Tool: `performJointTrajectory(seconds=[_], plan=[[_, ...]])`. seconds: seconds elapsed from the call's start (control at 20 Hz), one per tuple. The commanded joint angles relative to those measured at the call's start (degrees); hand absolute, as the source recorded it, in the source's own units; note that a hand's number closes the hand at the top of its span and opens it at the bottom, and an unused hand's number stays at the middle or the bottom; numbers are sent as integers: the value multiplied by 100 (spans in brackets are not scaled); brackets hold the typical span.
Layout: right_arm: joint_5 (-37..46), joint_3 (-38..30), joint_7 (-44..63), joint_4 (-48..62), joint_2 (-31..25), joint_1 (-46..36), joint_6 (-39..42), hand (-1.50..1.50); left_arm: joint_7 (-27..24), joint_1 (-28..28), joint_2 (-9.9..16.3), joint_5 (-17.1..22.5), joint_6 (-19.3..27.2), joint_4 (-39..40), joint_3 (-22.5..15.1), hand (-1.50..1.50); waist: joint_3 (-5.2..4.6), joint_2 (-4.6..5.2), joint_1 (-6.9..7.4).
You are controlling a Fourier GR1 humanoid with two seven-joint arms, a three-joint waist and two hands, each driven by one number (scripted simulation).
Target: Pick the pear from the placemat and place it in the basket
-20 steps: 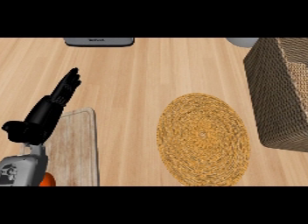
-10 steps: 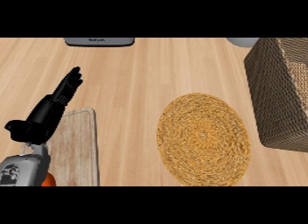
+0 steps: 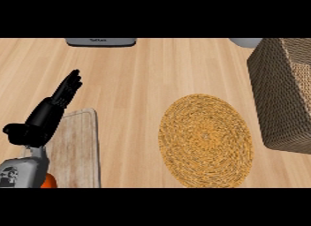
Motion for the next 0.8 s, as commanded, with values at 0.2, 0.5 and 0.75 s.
performJointTrajectory(seconds=[0.2,0.5,0.75], plan=[[-243,-84,-1083,1603,-343,-577,-384,-150,55,-75,17,28,-39,-26,88,0,-2,-4,-5],[-659,-96,-1164,1502,-494,-678,-56,-150,140,128,-90,-78,51,-283,-8,0,-3,-15,-32],[-1216,-474,-914,2071,-835,-1188,270,-150,15,-165,-191,-210,134,124,-83,0,-2,0,-31]])
